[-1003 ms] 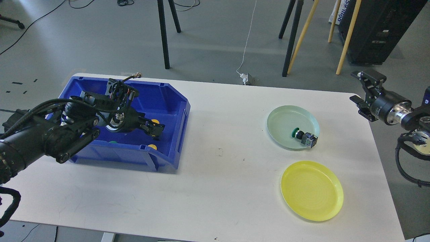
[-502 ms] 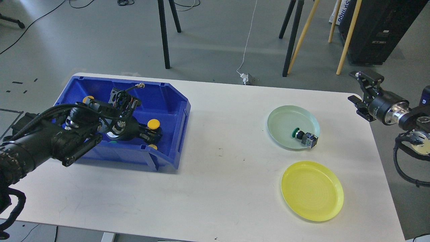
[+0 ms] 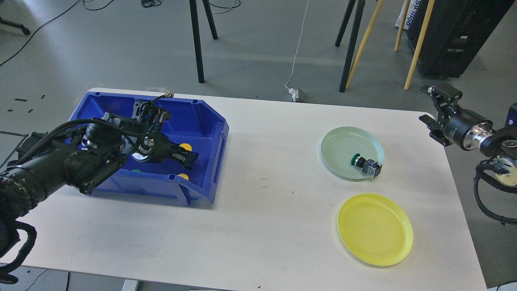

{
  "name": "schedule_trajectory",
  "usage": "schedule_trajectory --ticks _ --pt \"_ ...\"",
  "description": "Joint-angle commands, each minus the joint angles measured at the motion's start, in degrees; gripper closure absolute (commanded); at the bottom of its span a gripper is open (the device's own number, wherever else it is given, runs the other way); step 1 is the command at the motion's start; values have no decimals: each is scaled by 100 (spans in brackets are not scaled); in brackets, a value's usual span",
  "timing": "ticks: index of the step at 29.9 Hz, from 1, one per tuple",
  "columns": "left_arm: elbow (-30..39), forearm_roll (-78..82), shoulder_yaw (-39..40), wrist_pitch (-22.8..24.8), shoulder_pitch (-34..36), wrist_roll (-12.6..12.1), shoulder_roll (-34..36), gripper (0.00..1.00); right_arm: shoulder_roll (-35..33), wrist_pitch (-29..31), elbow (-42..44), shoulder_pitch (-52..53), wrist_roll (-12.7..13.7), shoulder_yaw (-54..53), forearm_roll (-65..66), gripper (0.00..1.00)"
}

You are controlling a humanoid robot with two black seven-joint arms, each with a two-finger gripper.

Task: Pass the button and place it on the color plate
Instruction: 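Grasp a yellow-topped button in the bin with the left gripper, then lift the yellow-topped button out of the bin with the left gripper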

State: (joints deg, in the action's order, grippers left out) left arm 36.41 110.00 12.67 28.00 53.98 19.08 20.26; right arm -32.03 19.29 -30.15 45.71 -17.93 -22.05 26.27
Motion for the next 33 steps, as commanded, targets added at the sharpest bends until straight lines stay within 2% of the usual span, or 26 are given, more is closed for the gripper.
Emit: schedule_trajectory --ticks 1,3,4,10,15,20,23,25,27,33 --pt "-20 13 -45 0 16 -1 -13 64 4 -4 0 8 0 -1 1 9" --pt "-20 13 -54 0 25 8 -4 74 -5 -4 0 -1 0 -1 1 9" --pt "-20 13 -54 0 25 8 -4 75 -5 5 0 -1 0 -1 10 9" --pt "24 13 -19 0 51 60 48 79 -5 -13 18 -1 0 -1 19 9" --pt "138 -66 -10 0 148 262 434 79 30 -74 18 43 9 -1 19 9" --pt "1023 -408 34 0 271 473 1426 78 135 -74 123 166 53 -1 10 9" --pt "1937 -978 122 0 324 474 2164 78 303 -74 290 245 53 -1 10 9" --pt "2290 -1382 244 0 446 439 2482 78 382 -65 351 272 53 -1 1 8" --pt "2449 -1734 402 0 561 439 2606 78 452 -65 352 289 53 -9 -8 8" --pt "2318 -3455 1299 0 903 360 2519 77 715 -109 308 456 -26 -106 -25 7"
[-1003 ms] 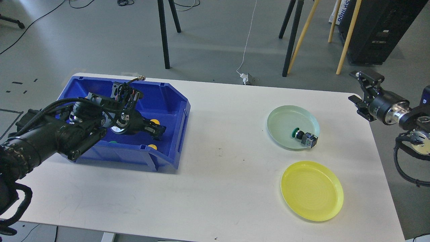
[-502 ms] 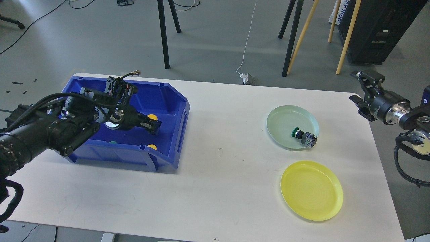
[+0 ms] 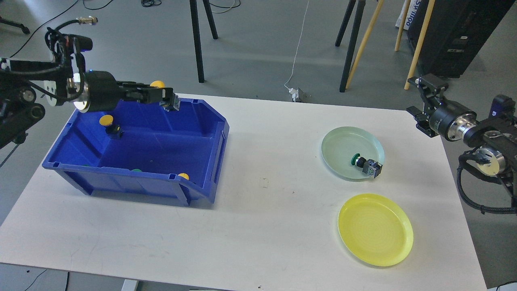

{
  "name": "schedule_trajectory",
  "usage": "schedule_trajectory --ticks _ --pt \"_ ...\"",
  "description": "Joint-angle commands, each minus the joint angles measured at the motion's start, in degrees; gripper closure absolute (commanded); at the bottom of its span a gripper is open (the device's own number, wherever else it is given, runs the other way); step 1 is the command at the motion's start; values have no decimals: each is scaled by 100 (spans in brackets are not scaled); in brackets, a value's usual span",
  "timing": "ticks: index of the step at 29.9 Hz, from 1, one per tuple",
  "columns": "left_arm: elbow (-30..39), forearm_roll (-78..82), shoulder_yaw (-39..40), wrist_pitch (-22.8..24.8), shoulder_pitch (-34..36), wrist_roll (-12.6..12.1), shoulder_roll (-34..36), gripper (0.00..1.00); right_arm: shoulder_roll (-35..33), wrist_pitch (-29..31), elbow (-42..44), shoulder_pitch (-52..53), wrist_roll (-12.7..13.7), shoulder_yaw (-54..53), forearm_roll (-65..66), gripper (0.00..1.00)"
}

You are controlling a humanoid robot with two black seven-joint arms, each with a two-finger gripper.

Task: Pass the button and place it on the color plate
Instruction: 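Lift the yellow-topped button out of the bin with the left gripper, then raise both arms and pass the button from left to right gripper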

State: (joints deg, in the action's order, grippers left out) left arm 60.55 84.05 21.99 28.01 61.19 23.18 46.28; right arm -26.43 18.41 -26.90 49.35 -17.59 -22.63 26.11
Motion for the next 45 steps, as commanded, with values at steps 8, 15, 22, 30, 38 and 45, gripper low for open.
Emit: schedule_trajectory --ticks 8,15,22,30,38,45 --pt "-956 -3376 473 -1 350 -252 -1330 77 542 -135 -306 426 -140 -593 -18 7" --pt "-2019 -3967 482 -1 499 -358 -2903 77 551 -452 -1466 479 -26 -998 -27 7" --pt "-2978 -4178 491 -1 815 -349 -3933 77 867 -461 -2109 532 255 -1147 -413 7" --pt "-3014 -4151 456 -1 851 -349 -4083 77 938 -540 -2601 567 414 -1165 -1064 7" --pt "-3005 -4160 473 -1 886 -340 -4144 77 1087 -514 -2584 760 423 -1156 -1266 7" --pt "-3014 -4169 482 -1 903 -340 -4206 77 1175 -514 -2557 787 423 -1148 -1266 19"
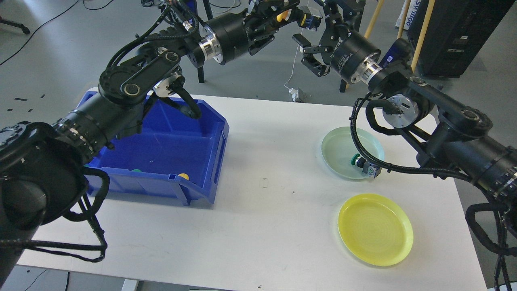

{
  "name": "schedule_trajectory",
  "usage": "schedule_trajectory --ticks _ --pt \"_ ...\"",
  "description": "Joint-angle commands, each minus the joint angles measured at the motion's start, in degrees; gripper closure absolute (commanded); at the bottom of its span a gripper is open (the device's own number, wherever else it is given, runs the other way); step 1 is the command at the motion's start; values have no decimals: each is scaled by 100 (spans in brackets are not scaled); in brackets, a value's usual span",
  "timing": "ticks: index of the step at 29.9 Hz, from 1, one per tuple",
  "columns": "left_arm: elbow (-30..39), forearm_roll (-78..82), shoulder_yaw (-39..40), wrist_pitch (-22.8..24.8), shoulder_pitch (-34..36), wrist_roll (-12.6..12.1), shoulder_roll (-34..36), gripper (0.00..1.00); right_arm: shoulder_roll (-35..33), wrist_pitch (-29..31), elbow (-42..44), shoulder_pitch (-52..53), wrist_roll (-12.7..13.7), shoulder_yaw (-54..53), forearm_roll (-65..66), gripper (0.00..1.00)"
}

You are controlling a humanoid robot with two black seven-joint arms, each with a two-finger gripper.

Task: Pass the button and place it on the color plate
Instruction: 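Raise both arms and pass the button from left to right gripper, then lower the button onto the yellow plate and open the right gripper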

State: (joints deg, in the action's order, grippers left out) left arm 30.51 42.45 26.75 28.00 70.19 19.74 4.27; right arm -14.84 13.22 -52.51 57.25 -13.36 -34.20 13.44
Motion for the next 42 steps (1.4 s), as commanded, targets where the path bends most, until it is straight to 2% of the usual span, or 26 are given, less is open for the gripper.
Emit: schedule_trajectory --ticks 1,2,11,14,19,23,24,27,31,37,42 --pt "-10 -9 5 0 3 3 -5 77 34 5 4 5 0 19 0 22" --pt "-10 -9 5 0 3 3 -5 77 34 5 4 5 8 19 9 24" --pt "-19 -70 23 0 -23 3 12 76 34 58 4 5 35 19 62 65" --pt "-10 -263 14 0 -50 -5 12 76 34 58 4 5 26 19 62 75" --pt "-19 -413 5 0 -76 -5 12 76 34 58 13 32 35 1 62 87" --pt "-19 -413 -4 0 -85 -14 3 73 34 58 13 49 35 2 71 89" --pt "-19 -413 -4 0 -85 -31 3 66 34 58 21 58 35 1 71 89" --pt "-45 -431 14 0 -102 -145 12 26 34 58 21 58 35 1 71 89" --pt "-203 -519 14 0 -94 -418 39 18 25 58 21 58 35 19 71 89" --pt "-212 -519 -3 0 -85 -436 109 8 -1 58 30 67 44 28 79 89" --pt "-203 -484 -38 0 -85 -436 302 6 -106 58 30 49 105 28 79 89"
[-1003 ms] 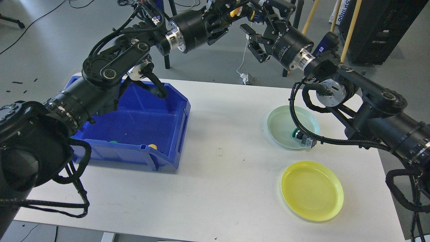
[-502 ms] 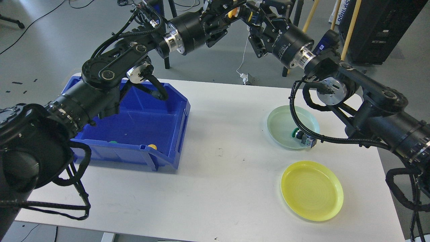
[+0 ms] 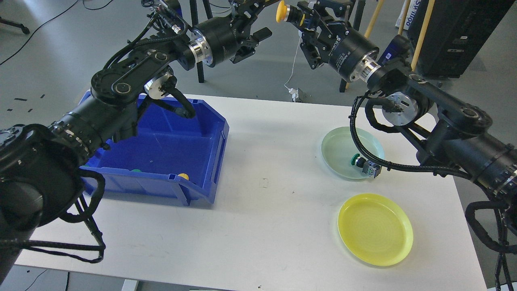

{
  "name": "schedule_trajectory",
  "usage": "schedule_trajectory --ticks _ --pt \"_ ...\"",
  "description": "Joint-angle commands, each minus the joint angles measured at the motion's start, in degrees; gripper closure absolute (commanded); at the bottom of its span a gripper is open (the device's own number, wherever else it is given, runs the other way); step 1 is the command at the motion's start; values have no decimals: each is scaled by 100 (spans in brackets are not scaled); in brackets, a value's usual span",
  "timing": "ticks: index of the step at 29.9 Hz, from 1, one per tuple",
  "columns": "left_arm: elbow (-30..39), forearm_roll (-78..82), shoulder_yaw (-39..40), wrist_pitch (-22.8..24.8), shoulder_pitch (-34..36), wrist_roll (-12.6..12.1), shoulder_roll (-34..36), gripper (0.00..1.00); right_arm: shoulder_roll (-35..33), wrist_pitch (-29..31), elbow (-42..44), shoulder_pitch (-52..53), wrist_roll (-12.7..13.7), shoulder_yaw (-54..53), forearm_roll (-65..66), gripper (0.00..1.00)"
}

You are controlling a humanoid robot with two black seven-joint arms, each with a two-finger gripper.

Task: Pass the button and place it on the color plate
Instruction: 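Lower the button onto the yellow plate and open the right gripper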

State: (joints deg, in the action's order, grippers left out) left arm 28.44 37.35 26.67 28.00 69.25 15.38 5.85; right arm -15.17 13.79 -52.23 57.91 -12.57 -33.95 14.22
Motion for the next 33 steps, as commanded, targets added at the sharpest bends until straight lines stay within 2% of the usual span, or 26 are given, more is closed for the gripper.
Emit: schedule_trajectory --ticks 1,6,12,17,22,26,33 --pt "4 44 -57 0 1 0 249 5 -169 10 -15 -26 35 2 2 89" --pt "-5 176 -75 0 -17 18 749 2 -1047 132 -277 -183 132 160 -42 89" --pt "-5 211 13 0 141 202 1242 2 -2374 387 -1428 -851 334 739 -42 87" --pt "-5 194 31 0 299 352 1348 2 -3534 721 -2412 -1641 308 1284 19 86" --pt "-5 194 40 0 378 387 1296 2 -4361 923 -2932 -2511 247 1505 90 86" --pt "4 194 49 0 431 387 1234 2 -4731 968 -3091 -3285 247 1523 186 86" --pt "4 194 49 0 519 396 1093 2 -4670 941 -2846 -3770 247 1532 467 80"
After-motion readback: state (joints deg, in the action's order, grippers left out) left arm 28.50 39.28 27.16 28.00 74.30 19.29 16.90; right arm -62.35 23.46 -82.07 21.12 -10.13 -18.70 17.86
